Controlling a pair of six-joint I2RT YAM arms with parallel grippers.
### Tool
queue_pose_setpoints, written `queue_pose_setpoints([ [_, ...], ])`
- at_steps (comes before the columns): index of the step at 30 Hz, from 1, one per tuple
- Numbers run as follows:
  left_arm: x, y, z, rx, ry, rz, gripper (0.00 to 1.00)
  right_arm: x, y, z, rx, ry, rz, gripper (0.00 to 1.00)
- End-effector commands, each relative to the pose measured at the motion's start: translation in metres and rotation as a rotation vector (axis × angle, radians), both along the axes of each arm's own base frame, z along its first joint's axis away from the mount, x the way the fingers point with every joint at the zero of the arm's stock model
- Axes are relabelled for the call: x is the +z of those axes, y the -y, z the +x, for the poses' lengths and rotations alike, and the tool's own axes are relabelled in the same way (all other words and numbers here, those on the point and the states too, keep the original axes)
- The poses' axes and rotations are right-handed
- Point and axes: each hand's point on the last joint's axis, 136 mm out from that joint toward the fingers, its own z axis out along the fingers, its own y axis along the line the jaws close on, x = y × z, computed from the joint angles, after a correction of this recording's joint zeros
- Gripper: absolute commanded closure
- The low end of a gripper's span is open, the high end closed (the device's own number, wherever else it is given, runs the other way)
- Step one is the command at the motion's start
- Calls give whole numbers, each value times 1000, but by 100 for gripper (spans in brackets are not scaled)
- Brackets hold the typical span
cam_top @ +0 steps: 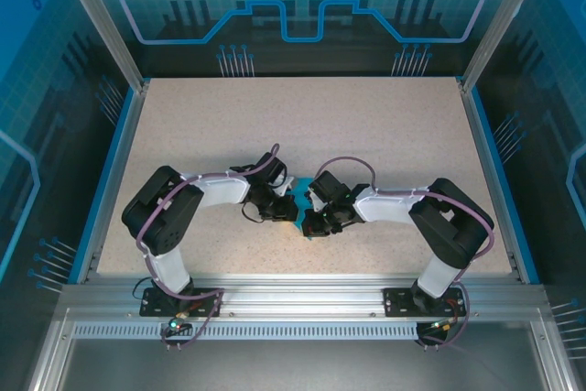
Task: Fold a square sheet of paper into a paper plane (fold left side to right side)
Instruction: Third fold the triangle at the center of the table.
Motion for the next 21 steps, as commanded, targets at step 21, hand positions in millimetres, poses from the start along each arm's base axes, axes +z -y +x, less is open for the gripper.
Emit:
queue_pose_setpoints([
  [21,-8,-75,35,149,145,142,94,-33,47,-34,7,-125,-206,99],
])
